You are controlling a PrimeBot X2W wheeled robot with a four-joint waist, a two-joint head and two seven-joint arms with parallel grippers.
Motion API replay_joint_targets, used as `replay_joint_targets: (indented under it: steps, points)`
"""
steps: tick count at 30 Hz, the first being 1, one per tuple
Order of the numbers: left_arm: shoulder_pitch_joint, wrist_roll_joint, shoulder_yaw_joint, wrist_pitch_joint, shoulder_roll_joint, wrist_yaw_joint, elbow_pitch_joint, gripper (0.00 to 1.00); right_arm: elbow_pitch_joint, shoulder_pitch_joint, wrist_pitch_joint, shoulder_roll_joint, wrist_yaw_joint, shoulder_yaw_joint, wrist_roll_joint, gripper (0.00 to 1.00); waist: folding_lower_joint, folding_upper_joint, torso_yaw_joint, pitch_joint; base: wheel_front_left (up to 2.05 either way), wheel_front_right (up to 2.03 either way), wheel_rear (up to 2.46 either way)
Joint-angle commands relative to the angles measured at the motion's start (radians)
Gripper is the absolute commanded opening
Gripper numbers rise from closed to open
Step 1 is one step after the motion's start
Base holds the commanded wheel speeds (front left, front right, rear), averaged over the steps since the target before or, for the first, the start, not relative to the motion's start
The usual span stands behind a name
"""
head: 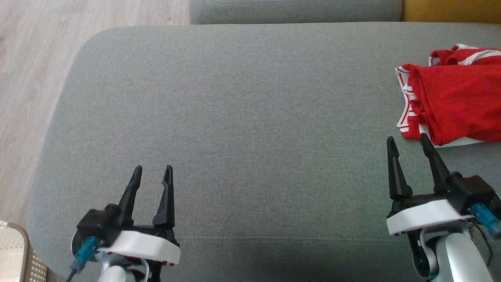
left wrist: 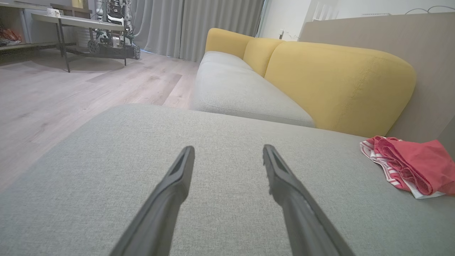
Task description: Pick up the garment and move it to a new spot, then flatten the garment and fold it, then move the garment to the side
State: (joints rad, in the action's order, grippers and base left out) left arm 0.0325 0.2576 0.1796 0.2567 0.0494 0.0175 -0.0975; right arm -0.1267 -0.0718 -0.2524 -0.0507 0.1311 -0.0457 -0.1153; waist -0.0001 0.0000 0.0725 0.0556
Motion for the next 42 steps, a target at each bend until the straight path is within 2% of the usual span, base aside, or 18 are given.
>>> replay_joint_targets:
  steps: [1, 9, 25, 26, 30, 42]
  points:
    - [-0.051, 0.007, -0.041, 0.005, 0.001, 0.005, 0.037, 1.0, 0.042, -0.04, -0.009, 0.0, 0.0, 0.02, -0.005, 1.0, 0.0001, 0.0, 0.001, 0.007, 0.0, 0.0, 0.0]
    - [-0.048, 0.026, -0.068, 0.005, 0.001, 0.022, 0.076, 1.0, 0.051, -0.045, -0.009, 0.0, 0.0, 0.012, -0.003, 1.0, 0.0001, 0.0, 0.003, 0.017, 0.0, 0.0, 0.0]
    - [-0.046, 0.084, -0.088, 0.005, 0.001, 0.064, 0.069, 1.0, 0.055, -0.048, -0.009, 0.0, 0.0, 0.017, -0.007, 1.0, 0.0001, 0.0, 0.003, 0.021, 0.0, 0.0, 0.0]
    - [-0.003, 0.088, -0.054, 0.0, -0.001, 0.063, 0.031, 0.0, 0.017, -0.005, 0.0, 0.0, 0.0, -0.008, 0.0, 0.0, 0.0001, 0.0, 0.003, 0.021, 0.0, 0.0, 0.0]
    - [0.024, 0.09, -0.049, -0.001, -0.002, 0.062, -0.034, 0.0, -0.049, 0.024, 0.002, 0.001, 0.0, -0.006, -0.001, 0.0, 0.0001, 0.0, 0.003, 0.021, 0.0, 0.0, 0.0]
    - [0.01, 0.22, -0.061, -0.028, 0.006, 0.066, -0.044, 0.0, -0.056, 0.018, 0.037, 0.001, 0.0, -0.012, -0.144, 0.0, 0.0001, 0.0, -0.004, 0.014, 0.0, 0.0, 0.0]
